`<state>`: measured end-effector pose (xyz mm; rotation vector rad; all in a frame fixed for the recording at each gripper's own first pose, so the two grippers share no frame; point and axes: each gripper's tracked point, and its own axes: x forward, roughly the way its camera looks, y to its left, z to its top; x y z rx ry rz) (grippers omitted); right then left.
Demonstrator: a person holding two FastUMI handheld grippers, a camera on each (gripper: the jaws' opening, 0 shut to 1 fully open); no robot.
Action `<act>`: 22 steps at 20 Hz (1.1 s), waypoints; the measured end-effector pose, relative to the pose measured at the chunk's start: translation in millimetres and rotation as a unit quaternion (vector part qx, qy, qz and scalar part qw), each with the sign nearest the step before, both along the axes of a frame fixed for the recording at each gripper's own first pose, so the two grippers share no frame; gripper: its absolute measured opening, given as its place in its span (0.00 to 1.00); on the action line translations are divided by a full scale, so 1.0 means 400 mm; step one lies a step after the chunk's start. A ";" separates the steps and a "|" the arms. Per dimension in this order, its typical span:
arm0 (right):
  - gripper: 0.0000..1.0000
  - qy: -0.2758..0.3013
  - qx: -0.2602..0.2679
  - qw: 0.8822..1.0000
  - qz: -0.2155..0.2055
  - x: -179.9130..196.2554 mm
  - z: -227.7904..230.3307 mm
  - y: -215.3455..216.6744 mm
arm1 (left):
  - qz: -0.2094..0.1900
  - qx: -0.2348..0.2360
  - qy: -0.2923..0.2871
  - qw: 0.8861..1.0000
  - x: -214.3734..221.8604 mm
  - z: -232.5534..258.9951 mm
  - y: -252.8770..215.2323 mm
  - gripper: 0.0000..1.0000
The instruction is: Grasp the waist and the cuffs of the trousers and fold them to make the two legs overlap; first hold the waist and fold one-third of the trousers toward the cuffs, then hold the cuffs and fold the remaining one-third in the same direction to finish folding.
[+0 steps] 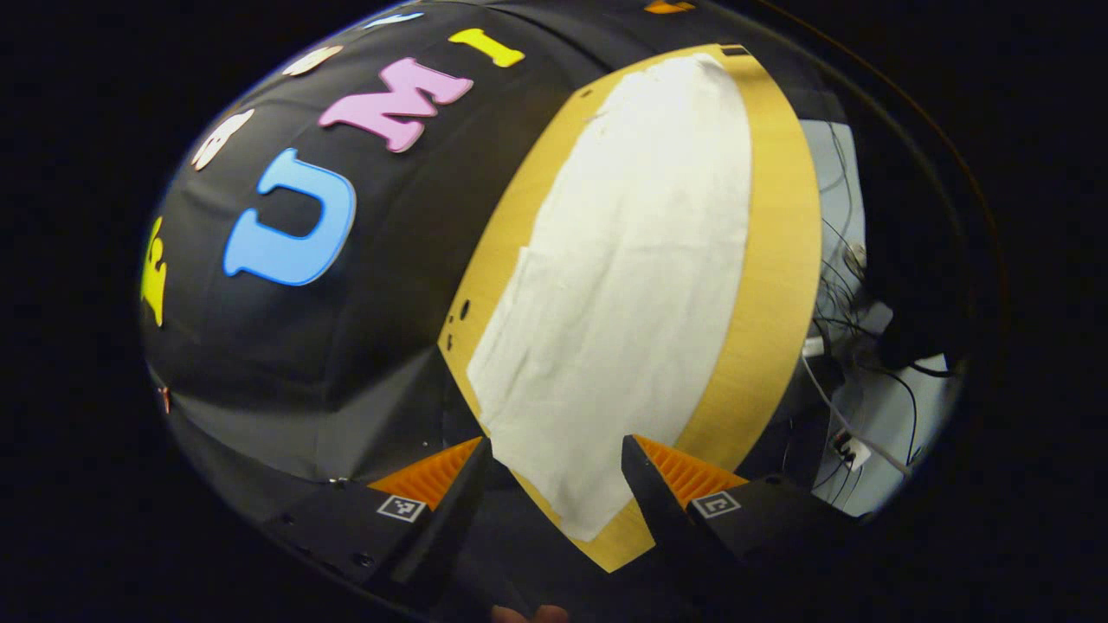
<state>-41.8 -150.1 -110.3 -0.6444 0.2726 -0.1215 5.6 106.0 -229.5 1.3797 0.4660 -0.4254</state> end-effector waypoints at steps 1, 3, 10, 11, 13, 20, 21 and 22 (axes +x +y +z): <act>0.98 0.005 -0.002 1.000 0.000 -0.004 -0.008 0.003 | -0.004 0.014 0.019 1.000 -0.001 -0.026 0.009 0.95; 0.98 0.009 -0.009 1.000 0.002 -0.010 -0.011 0.005 | -0.016 0.033 0.057 0.998 0.004 -0.065 0.016 0.95; 0.98 0.013 -0.008 1.000 0.001 -0.007 -0.025 0.009 | -0.028 0.094 0.052 0.994 0.121 -0.086 0.023 0.94; 0.98 0.016 -0.010 1.000 0.001 -0.005 -0.032 0.007 | -0.024 0.104 0.043 0.993 0.134 -0.090 0.026 0.95; 0.98 0.024 -0.013 1.000 0.000 -0.004 -0.049 0.001 | -0.014 0.119 0.030 0.992 0.149 -0.096 0.034 0.83; 0.98 0.064 -0.045 0.997 0.020 0.006 -0.127 -0.016 | 0.026 0.115 0.051 0.992 0.134 -0.151 0.047 0.08; 0.98 0.077 -0.066 0.994 0.035 -0.003 -0.147 -0.019 | 0.029 0.112 0.055 0.992 0.135 -0.153 0.045 0.06; 0.98 0.092 -0.093 0.990 0.054 -0.008 -0.169 -0.020 | 0.033 0.106 0.061 0.992 0.137 -0.154 0.046 0.06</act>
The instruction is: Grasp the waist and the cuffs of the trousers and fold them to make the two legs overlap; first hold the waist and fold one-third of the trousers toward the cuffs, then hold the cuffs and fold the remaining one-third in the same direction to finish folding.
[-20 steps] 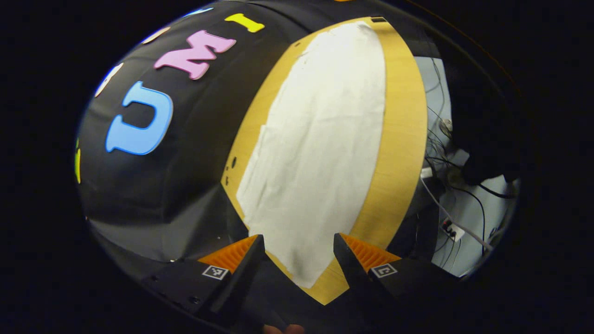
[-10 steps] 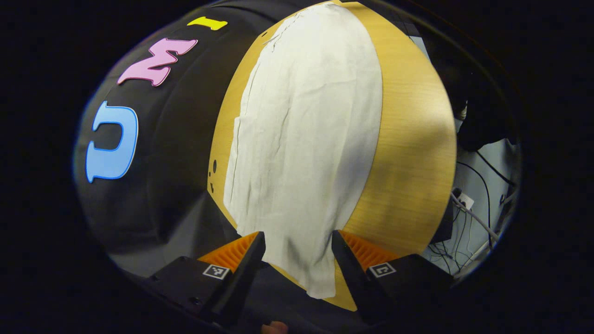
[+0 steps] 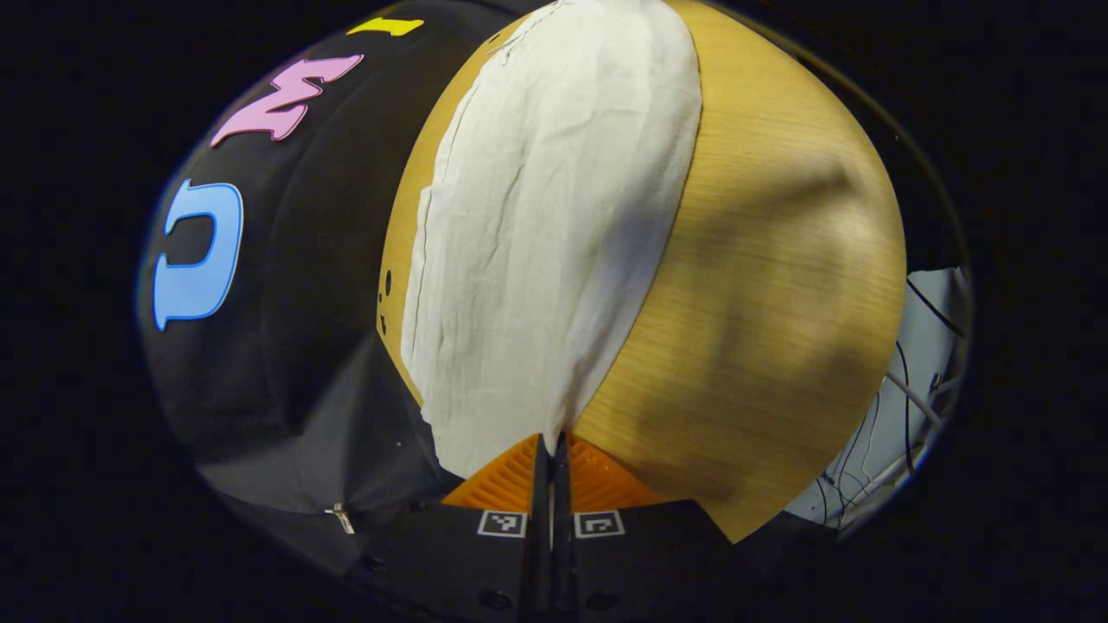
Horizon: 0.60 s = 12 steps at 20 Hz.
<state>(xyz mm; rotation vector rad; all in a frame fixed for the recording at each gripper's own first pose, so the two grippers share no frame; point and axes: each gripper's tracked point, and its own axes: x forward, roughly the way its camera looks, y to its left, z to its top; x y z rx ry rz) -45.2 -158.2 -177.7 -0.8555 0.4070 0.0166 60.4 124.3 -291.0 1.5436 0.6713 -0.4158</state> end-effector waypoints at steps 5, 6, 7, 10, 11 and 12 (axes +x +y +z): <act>0.98 0.073 -0.103 0.987 0.095 0.043 -0.160 -0.040 | 0.019 -0.014 0.010 1.000 -0.004 -0.002 -0.002 0.06; 0.98 0.087 -0.118 0.983 0.111 0.053 -0.192 -0.041 | 0.018 -0.009 0.011 1.000 -0.006 -0.002 -0.001 0.06; 0.98 0.101 -0.131 0.978 0.127 0.058 -0.225 -0.044 | 0.017 -0.005 0.011 1.000 -0.007 -0.002 -0.001 0.06; 0.98 0.144 -0.165 0.961 0.167 0.084 -0.320 -0.049 | 0.026 -0.005 0.014 1.000 -0.007 -0.002 0.001 0.06; 0.97 0.146 -0.176 0.958 0.175 0.099 -0.336 -0.049 | 0.031 -0.005 0.016 0.999 -0.005 -0.003 0.001 0.06; 0.97 0.137 -0.191 0.954 0.185 0.119 -0.333 -0.046 | 0.036 -0.006 0.018 0.999 -0.006 -0.002 0.002 0.06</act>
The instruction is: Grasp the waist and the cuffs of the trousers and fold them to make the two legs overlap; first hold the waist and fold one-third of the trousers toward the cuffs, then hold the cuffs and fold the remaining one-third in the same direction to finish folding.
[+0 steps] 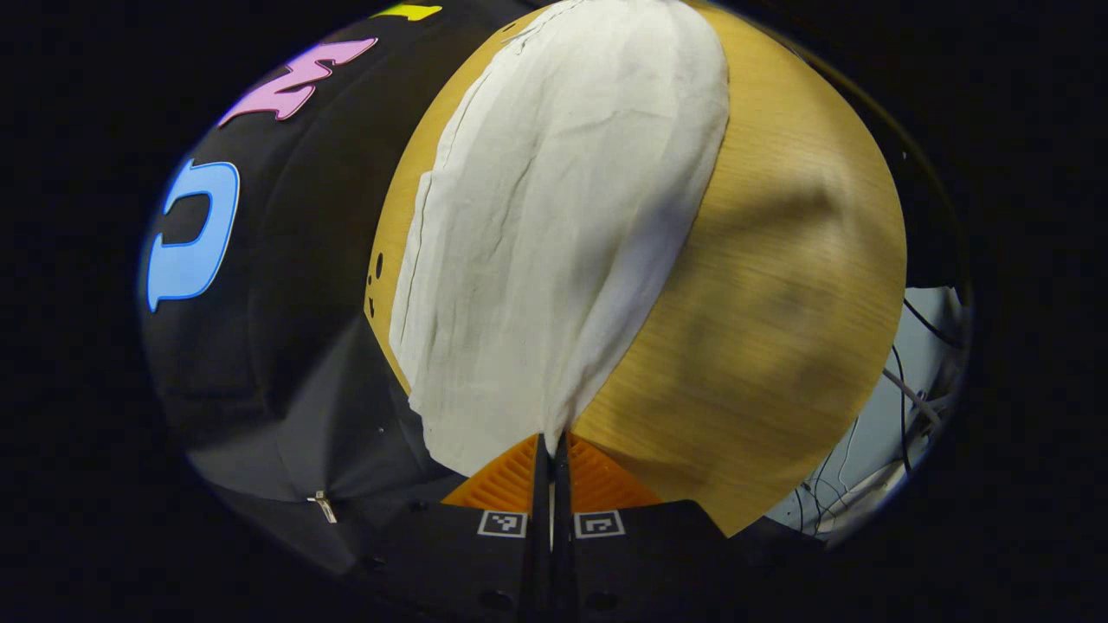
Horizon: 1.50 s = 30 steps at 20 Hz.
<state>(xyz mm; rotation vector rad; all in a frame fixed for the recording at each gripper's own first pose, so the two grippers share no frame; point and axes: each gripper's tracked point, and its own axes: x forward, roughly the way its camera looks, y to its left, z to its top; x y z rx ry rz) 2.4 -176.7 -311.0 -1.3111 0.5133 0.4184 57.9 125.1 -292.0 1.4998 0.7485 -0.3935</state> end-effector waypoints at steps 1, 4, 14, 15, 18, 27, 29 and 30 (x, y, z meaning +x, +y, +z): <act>0.92 -0.012 -0.011 1.000 0.012 0.027 0.003 0.005 | 0.003 0.000 0.001 1.000 0.000 0.000 -0.003 0.06; 0.85 -0.011 -0.014 1.000 0.015 0.093 -0.025 0.006 | 0.011 -0.001 -0.003 1.000 0.003 0.000 -0.004 0.06; 0.05 0.069 0.036 0.996 -0.034 0.064 -0.048 0.040 | 0.072 -0.064 -0.003 0.995 -0.044 -0.003 0.018 0.05; 0.05 0.062 0.039 0.997 -0.030 0.057 -0.035 0.048 | 0.073 -0.071 -0.004 0.995 -0.064 0.002 0.021 0.05; 0.05 0.027 0.067 0.996 -0.048 0.066 0.024 0.060 | 0.089 -0.103 -0.020 0.990 -0.107 0.037 0.017 0.05; 0.05 -0.089 0.191 0.964 -0.161 0.169 0.222 0.069 | 0.147 -0.205 -0.120 0.960 0.043 0.237 -0.039 0.05; 0.05 -0.104 0.211 0.956 -0.175 0.218 0.247 0.070 | 0.151 -0.213 -0.138 0.955 0.107 0.281 -0.052 0.05; 0.05 -0.111 0.218 0.953 -0.179 0.248 0.261 0.073 | 0.151 -0.217 -0.142 0.954 0.140 0.293 -0.053 0.05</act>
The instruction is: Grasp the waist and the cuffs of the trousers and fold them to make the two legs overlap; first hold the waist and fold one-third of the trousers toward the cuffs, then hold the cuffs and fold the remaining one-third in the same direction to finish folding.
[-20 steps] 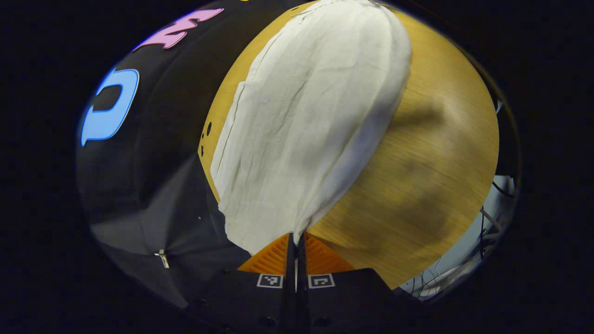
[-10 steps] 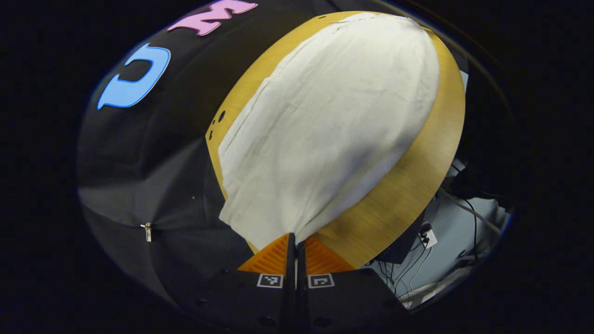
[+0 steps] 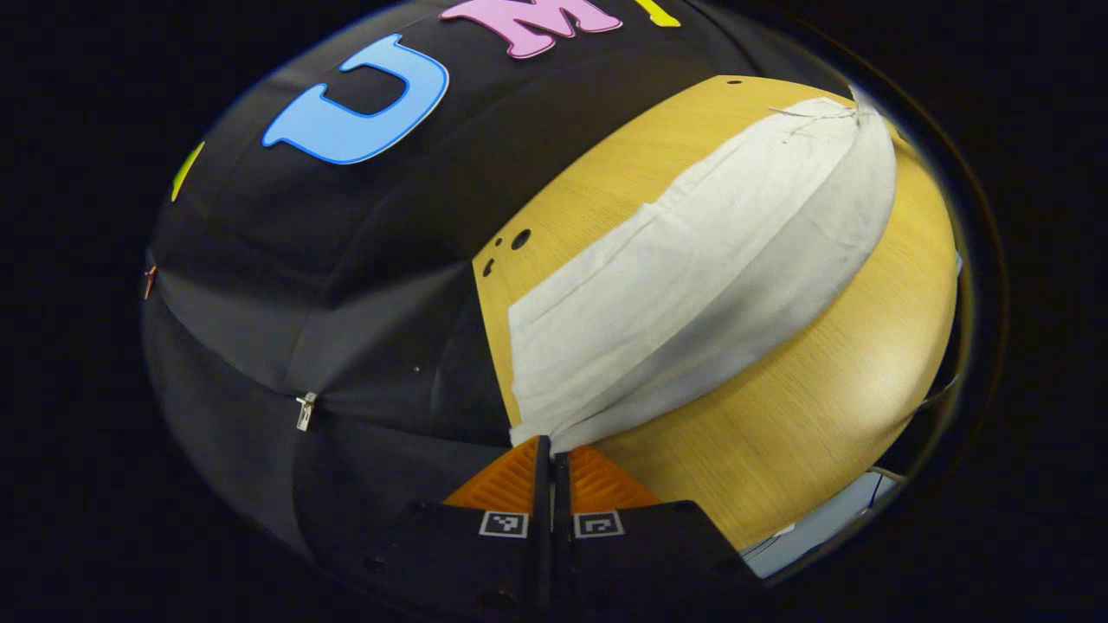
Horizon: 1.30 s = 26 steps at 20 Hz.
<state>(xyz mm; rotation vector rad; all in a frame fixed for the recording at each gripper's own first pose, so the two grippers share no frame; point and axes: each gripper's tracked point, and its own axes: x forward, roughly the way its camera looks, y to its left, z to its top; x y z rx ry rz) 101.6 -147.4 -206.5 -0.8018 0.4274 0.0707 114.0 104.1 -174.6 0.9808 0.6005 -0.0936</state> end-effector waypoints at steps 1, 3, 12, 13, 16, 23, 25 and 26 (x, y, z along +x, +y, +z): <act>0.05 -0.006 0.006 1.000 -0.003 0.027 0.011 0.003 | 0.001 -0.003 -0.003 1.000 0.030 0.012 -0.007 0.05; 0.05 -0.006 0.015 1.000 -0.007 0.084 0.019 0.008 | 0.005 -0.005 0.003 1.000 0.093 0.021 -0.015 0.05; 0.05 0.088 0.002 0.996 0.005 0.261 -0.151 0.018 | -0.010 0.067 0.098 0.993 0.329 -0.088 -0.032 0.05; 0.05 0.098 -0.002 0.995 0.006 0.269 -0.170 0.017 | -0.008 0.074 0.108 0.991 0.349 -0.104 -0.032 0.05; 0.05 0.118 -0.006 0.993 0.003 0.295 -0.210 0.001 | 0.005 0.095 0.122 0.988 0.397 -0.132 -0.008 0.05; 0.06 0.156 -0.028 0.987 -0.002 0.350 -0.282 0.005 | 0.040 0.088 0.157 0.983 0.394 -0.216 0.035 0.05; 0.10 0.154 -0.037 0.987 -0.005 0.352 -0.285 0.007 | 0.044 0.091 0.167 0.981 0.389 -0.225 0.046 0.05; 0.11 0.155 -0.042 0.987 -0.004 0.351 -0.290 0.010 | 0.040 0.088 0.162 0.982 0.395 -0.220 0.047 0.06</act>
